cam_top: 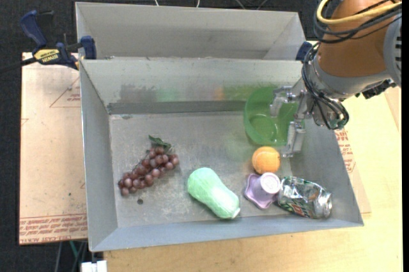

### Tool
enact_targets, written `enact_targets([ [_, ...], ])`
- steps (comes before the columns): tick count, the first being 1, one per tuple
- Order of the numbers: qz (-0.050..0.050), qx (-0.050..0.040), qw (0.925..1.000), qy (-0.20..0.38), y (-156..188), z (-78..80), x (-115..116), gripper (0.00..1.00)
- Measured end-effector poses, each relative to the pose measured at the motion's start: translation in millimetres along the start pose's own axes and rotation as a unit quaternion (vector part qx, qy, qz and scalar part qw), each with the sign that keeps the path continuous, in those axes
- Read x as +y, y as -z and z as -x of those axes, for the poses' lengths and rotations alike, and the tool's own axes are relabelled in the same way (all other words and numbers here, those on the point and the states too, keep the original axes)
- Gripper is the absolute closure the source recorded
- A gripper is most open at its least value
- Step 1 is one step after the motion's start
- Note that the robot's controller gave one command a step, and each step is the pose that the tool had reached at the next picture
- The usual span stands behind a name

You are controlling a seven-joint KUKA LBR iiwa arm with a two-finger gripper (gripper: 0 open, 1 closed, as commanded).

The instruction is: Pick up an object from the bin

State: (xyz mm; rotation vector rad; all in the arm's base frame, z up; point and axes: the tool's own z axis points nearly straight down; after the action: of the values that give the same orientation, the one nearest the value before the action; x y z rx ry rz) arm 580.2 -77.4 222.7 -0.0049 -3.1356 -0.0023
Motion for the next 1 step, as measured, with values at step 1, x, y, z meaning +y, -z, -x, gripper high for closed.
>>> enact_targets([
  [1, -0.001, -0.0041, 1.0, 0.002, 4.9, 1.4, 0.5, 0.0],
])
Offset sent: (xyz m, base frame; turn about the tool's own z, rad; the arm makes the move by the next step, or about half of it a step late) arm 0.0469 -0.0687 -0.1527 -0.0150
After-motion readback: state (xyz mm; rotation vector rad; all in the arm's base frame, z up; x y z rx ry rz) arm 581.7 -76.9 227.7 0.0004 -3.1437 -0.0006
